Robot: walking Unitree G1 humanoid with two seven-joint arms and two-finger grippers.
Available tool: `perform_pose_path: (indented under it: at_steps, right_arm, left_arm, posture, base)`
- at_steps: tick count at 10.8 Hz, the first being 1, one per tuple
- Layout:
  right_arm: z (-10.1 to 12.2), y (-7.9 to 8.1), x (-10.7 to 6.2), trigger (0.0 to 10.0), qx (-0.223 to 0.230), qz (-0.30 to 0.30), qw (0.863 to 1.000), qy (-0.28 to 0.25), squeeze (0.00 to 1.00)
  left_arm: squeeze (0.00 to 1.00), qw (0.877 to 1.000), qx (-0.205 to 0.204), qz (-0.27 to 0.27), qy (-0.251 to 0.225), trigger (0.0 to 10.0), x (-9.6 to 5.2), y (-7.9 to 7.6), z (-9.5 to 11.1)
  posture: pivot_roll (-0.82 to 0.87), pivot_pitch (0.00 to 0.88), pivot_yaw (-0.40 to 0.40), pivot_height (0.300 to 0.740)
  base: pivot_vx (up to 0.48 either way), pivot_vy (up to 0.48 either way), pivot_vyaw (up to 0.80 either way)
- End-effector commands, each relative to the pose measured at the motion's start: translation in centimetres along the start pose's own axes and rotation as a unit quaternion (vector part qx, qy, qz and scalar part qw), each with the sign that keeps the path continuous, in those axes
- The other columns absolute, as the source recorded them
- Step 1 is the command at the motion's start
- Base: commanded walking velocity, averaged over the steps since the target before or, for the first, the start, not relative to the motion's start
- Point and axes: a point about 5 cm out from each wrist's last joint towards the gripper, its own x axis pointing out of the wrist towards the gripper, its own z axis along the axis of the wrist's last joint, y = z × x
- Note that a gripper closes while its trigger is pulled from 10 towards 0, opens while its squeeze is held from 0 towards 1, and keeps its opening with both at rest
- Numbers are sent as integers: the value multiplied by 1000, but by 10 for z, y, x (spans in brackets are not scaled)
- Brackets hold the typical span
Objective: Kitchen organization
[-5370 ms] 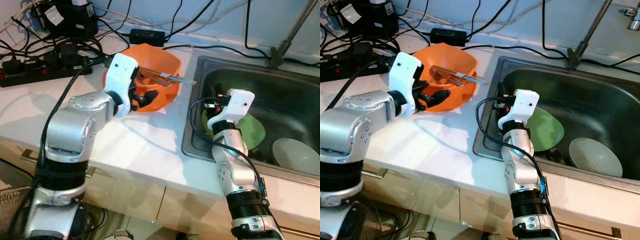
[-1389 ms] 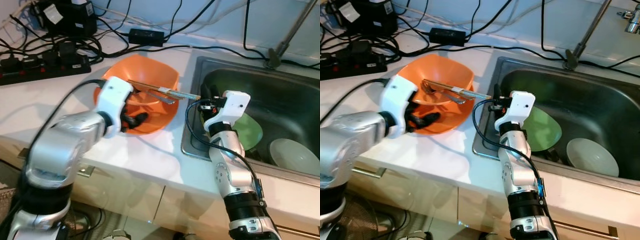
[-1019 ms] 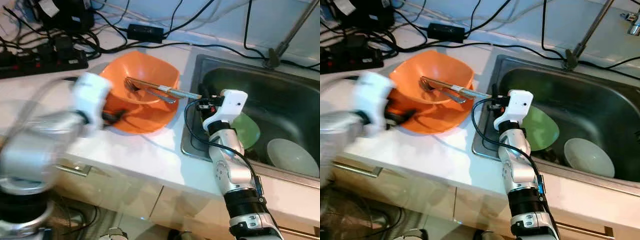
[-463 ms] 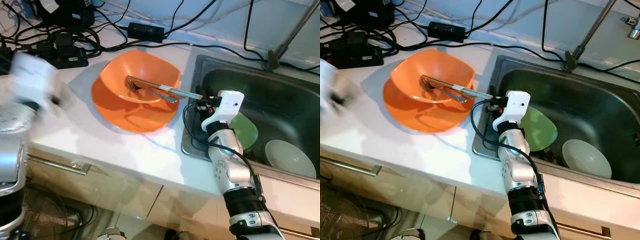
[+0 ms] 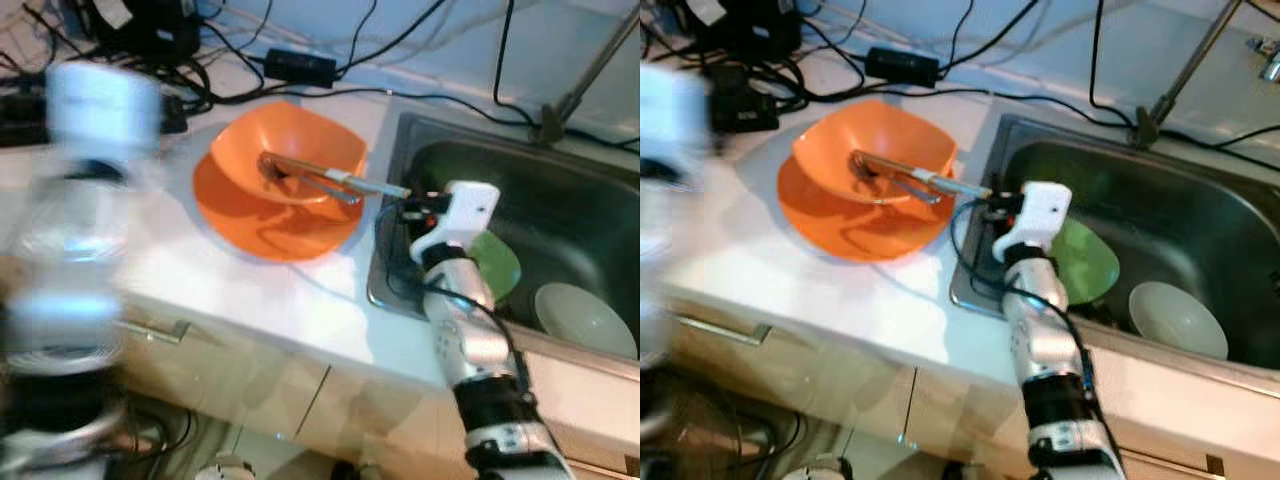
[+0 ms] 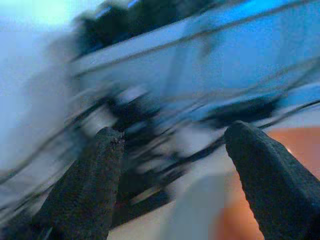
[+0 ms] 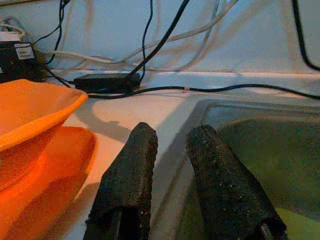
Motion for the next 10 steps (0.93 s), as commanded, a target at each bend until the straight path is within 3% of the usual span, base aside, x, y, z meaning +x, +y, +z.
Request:
perform_pose_path:
  at_steps: [1,3,5,6,7,10]
  right_arm:
    - [5,-12,1,10000,-6,-20,1000,-11,0]
    - [13,-30,3,10000,-21,-45,999,-21,0]
    - [30,-46,7,10000,1,-80,996,-45,0]
    - [32,-44,8,10000,-4,-74,996,-48,0]
    - [32,-32,8,10000,-1,-56,997,-49,0]
    - [32,-25,8,10000,5,-40,998,-48,0]
  left_arm:
    - [0,999,-3,-35,-38,10000,4,-17,11]
    - [0,995,-16,-70,-67,10000,9,-41,15]
    - [0,991,-33,-103,-79,10000,12,-64,7]
    - [0,991,-45,-98,-75,10000,13,-69,2]
    - [0,992,-58,-82,-75,10000,18,-81,-3]
    - [0,991,-48,-70,-100,10000,23,-84,2]
  posture:
    - [133,48,-110,740]
    - [123,33,-115,740]
    - [106,20,-120,740]
    - [101,19,-120,740]
    - [89,9,-124,740]
    - [78,28,-135,740]
  base:
    - [0,0,0]
    - [0,0,0]
    - [0,0,0]
    - [0,0,0]
    - [0,0,0]
    - [0,0,0]
